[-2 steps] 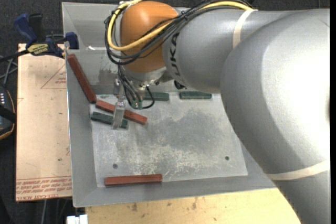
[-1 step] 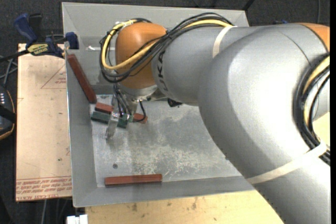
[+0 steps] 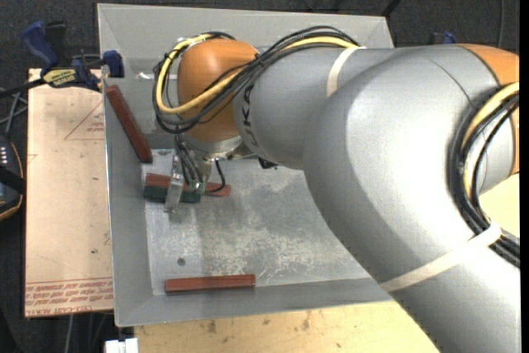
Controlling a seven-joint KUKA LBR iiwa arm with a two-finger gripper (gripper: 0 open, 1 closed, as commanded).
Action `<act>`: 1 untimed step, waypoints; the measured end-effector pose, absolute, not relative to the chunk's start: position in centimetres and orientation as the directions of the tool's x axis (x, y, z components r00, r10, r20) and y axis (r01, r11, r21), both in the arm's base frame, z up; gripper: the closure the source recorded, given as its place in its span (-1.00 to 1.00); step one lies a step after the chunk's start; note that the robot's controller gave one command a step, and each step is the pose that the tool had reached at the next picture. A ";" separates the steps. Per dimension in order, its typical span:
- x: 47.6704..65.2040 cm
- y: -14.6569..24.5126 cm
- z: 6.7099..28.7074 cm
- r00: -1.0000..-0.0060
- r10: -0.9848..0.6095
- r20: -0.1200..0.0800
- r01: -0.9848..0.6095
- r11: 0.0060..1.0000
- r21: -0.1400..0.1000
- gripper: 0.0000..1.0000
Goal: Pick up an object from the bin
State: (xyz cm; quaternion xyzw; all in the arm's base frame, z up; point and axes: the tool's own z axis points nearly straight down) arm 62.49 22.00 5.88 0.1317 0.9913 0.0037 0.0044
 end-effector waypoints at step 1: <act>62.5 22.0 6.0 -0.966 0.259 -0.007 0.259 0.966 0.008 1.00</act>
Offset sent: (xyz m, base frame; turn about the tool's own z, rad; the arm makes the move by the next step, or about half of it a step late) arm 0.0000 0.0000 0.0526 0.0000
